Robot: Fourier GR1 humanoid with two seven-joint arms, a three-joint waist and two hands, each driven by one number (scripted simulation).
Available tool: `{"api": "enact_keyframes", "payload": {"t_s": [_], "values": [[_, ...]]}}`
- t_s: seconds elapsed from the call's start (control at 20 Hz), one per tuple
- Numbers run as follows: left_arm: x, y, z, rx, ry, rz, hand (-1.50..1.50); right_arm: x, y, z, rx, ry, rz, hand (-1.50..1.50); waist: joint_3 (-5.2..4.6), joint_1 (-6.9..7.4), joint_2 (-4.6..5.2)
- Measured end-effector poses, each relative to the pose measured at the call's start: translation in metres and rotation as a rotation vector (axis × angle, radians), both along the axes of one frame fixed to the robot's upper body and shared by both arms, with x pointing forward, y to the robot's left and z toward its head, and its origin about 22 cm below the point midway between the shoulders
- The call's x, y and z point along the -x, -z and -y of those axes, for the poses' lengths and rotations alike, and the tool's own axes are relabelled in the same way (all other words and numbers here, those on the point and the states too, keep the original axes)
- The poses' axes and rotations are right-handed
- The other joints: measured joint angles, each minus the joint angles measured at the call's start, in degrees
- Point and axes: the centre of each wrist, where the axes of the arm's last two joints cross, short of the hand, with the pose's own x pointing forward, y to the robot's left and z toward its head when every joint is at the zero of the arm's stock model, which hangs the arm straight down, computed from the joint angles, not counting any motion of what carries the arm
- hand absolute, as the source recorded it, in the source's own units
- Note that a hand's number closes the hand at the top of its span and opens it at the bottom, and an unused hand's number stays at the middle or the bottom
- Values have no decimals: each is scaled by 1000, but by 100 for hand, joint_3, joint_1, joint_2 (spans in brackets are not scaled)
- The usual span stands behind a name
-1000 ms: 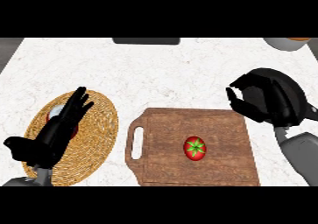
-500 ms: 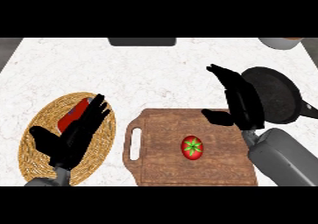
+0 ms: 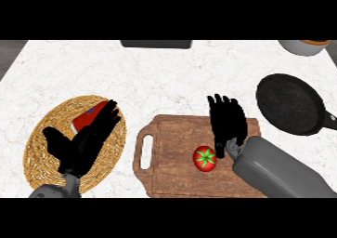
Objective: Pick the tomato from the cutting board and place it in the pan
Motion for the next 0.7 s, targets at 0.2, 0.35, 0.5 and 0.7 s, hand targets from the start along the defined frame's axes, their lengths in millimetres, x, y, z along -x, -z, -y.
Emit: {"api": "enact_keyframes", "payload": {"t_s": [0.2, 0.35, 0.5, 0.7], "values": [[-3, 0, 0, 1, 0, 0, 0, -1, 2, -31, 101, 16, -164, -150, -4, 16, 2], [-6, 0, 2, 2, -1, -3, 0, -6, 3, -49, 126, 14, -270, -150, -8, 15, 3], [-8, -3, 1, 7, -1, -5, 0, -7, 6, -68, 142, 14, -347, -150, -6, 12, -18], [-7, -2, 5, 13, -1, -5, 0, -11, 9, -91, 150, 32, -422, -150, 10, 3, -27]]}}
